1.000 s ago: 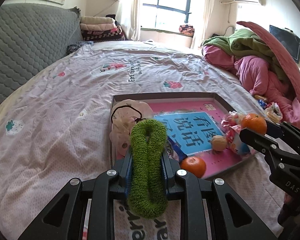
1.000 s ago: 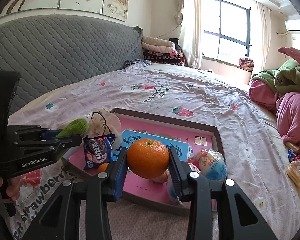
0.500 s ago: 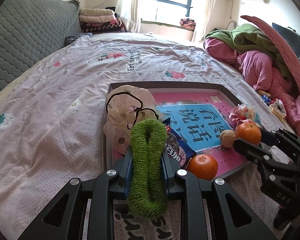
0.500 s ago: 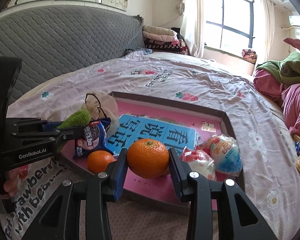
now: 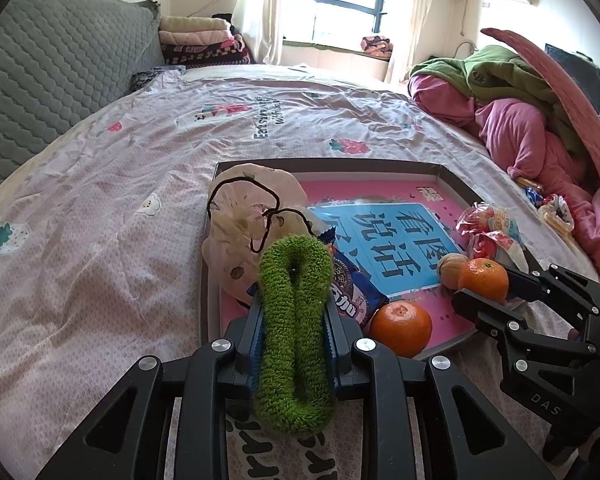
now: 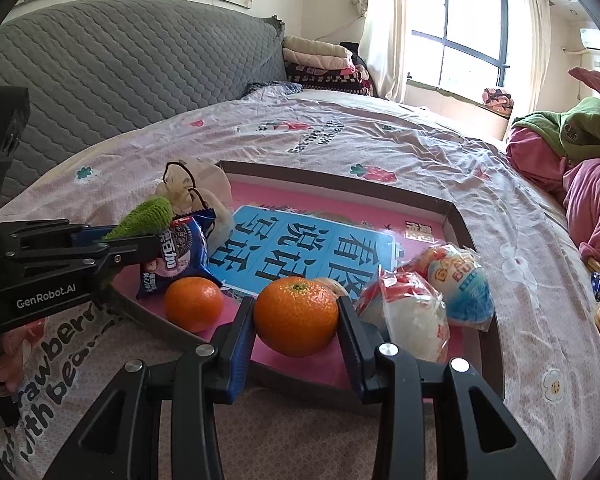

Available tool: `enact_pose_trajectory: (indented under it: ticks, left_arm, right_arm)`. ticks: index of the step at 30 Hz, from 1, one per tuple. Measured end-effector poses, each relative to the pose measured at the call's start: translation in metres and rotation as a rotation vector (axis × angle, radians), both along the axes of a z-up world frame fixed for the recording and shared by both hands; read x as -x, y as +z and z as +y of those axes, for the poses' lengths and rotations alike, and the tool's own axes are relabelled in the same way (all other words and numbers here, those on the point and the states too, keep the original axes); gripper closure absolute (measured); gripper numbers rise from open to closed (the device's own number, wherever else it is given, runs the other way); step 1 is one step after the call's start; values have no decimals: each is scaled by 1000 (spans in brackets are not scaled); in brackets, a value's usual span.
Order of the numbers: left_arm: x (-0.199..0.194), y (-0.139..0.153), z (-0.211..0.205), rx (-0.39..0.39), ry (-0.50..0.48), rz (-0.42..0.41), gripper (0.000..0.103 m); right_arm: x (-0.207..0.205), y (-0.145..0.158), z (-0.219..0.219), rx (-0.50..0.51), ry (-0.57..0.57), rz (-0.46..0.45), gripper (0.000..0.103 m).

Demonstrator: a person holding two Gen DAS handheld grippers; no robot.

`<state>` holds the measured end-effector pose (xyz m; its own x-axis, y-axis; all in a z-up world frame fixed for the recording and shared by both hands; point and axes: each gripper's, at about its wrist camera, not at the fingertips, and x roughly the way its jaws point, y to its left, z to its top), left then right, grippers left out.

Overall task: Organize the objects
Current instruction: 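Lift and carry the green ring and orange over the grey box with both grippers, then lower the green ring and orange into the grey box with both grippers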

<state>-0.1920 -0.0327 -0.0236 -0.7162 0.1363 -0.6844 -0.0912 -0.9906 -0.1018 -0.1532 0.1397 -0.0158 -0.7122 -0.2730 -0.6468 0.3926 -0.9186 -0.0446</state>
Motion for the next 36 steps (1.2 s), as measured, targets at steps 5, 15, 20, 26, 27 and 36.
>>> enact_pose_trajectory:
  ticks: [5, 15, 20, 26, 27, 36]
  left_arm:
    - [0, -1, 0, 2, -1, -2, 76]
    - [-3, -2, 3, 23, 1, 2, 73]
    - [-3, -2, 4, 32, 0, 1, 67]
    - [-3, -4, 1, 22, 4, -11, 61]
    - [-3, -4, 1, 22, 4, -12, 60]
    - [-2, -4, 0, 21, 3, -23, 50]
  right_arm:
    - [1, -1, 1, 3, -6, -6, 63]
    - [7, -3, 13, 44, -39, -42, 63]
    - [9, -4, 19, 62, -58, -57, 63]
    - [8, -3, 21, 68, -66, -60, 63]
    - [8, -3, 21, 68, -68, -59, 63]
    - [2, 6, 23, 87, -65, -33, 60]
